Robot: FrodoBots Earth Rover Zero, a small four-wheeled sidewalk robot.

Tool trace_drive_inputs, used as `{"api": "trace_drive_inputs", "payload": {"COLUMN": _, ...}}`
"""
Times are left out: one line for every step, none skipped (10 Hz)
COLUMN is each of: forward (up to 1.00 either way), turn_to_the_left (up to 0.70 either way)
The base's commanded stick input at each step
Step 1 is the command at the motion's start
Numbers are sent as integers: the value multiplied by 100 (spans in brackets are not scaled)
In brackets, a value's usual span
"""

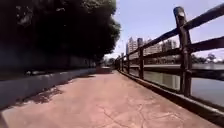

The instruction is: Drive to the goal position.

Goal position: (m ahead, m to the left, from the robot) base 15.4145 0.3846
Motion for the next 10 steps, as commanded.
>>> {"api": "trace_drive_inputs", "payload": {"forward": 95, "turn_to_the_left": 3}}
{"api": "trace_drive_inputs", "payload": {"forward": 95, "turn_to_the_left": 14}}
{"api": "trace_drive_inputs", "payload": {"forward": 95, "turn_to_the_left": 24}}
{"api": "trace_drive_inputs", "payload": {"forward": 95, "turn_to_the_left": 1}}
{"api": "trace_drive_inputs", "payload": {"forward": 95, "turn_to_the_left": 1}}
{"api": "trace_drive_inputs", "payload": {"forward": 95, "turn_to_the_left": 1}}
{"api": "trace_drive_inputs", "payload": {"forward": 95, "turn_to_the_left": 1}}
{"api": "trace_drive_inputs", "payload": {"forward": 95, "turn_to_the_left": 11}}
{"api": "trace_drive_inputs", "payload": {"forward": 95, "turn_to_the_left": 28}}
{"api": "trace_drive_inputs", "payload": {"forward": 95, "turn_to_the_left": 24}}
